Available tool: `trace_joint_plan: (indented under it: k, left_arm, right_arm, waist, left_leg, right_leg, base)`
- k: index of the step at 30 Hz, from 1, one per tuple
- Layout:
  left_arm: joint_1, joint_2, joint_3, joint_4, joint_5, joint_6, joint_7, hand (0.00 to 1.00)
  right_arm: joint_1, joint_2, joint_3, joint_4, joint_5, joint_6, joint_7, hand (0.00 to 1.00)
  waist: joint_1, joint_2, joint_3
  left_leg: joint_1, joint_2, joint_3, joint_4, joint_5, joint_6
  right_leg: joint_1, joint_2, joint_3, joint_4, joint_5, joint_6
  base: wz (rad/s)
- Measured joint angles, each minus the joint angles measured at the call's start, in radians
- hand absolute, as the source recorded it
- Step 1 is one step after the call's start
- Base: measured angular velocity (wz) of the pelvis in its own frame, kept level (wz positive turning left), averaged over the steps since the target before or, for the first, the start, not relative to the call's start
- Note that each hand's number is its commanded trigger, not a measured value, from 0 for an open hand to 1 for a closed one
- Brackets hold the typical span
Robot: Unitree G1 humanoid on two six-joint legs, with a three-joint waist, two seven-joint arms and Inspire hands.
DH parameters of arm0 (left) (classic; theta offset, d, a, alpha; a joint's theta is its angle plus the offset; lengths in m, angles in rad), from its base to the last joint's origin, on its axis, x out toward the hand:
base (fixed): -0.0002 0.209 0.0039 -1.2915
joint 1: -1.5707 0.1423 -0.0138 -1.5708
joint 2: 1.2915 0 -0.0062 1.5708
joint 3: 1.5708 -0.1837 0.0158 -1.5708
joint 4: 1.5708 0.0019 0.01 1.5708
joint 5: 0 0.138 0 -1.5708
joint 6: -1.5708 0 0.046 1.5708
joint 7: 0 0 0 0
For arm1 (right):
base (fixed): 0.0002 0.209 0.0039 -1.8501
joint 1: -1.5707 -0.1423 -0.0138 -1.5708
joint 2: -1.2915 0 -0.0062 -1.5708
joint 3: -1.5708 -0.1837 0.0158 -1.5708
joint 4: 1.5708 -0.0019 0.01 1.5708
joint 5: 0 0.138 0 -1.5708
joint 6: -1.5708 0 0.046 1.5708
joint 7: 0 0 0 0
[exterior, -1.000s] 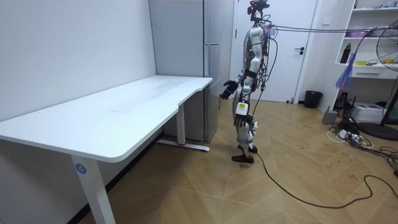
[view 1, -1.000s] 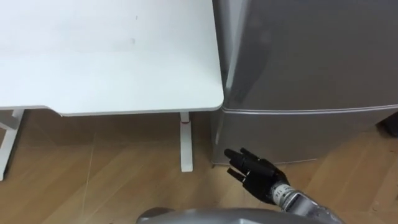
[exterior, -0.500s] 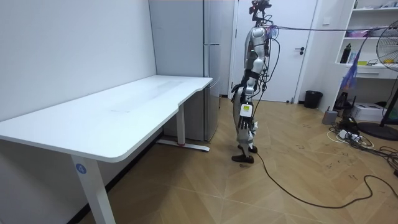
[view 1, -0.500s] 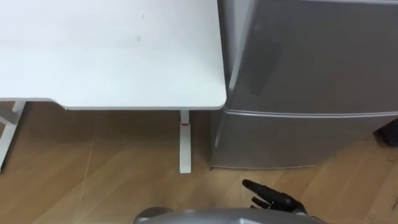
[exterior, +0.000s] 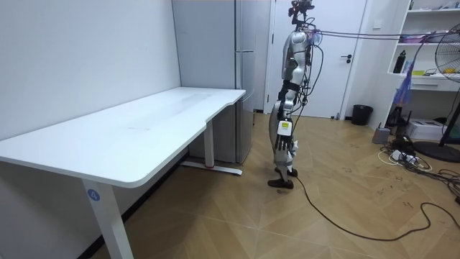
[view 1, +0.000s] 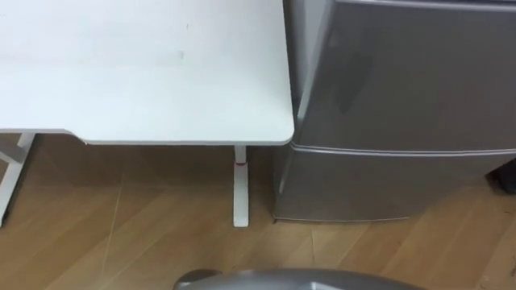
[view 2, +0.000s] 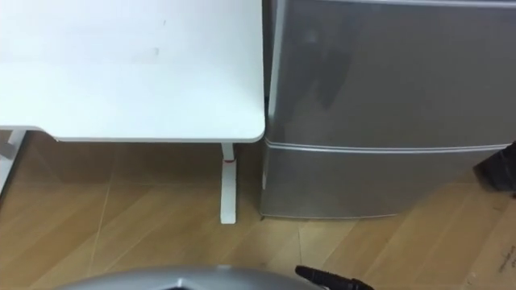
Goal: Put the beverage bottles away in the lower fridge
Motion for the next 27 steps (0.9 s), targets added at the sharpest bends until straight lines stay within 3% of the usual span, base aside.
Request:
trace_joint_plan:
  k: [10,21,27]
  left_arm:
    - [-0.01,0.0,-0.003,0.037,0.015,-0.002,-0.005,0.0]
    - [-0.021,0.0,0.001,0.036,0.053,0.007,-0.026,0.0]
    - [-0.025,0.001,0.013,0.036,0.061,0.029,-0.027,0.0]
  right_arm:
    - [-0.032,-0.002,-0.001,0.017,-0.166,-0.019,0.004,0.0]
    - [-0.03,-0.002,-0.012,0.015,-0.174,-0.02,0.001,0.0]
    - [-0.026,-0.003,-0.041,0.017,-0.174,-0.015,-0.026,0.0]
  waist:
    - [0.007,0.0,0.0001]
    - [0.007,0.001,0.0007]
    - [0.003,0.004,0.0004]
  left_leg:
    - [-0.005,-0.003,-0.021,0.0,-0.001,0.002]
    - [-0.011,-0.005,-0.023,0.0,-0.003,0.004]
    - [-0.009,-0.01,-0.019,0.001,-0.002,0.004]
  right_leg:
    - [0.004,0.0,0.006,0.001,-0.001,0.001]
    - [0.002,-0.001,0.011,0.0,-0.002,0.001]
    - [0.001,-0.003,0.009,0.0,-0.005,0.003]
  base:
    - [0.06]
    - [0.0]
    - [0.0]
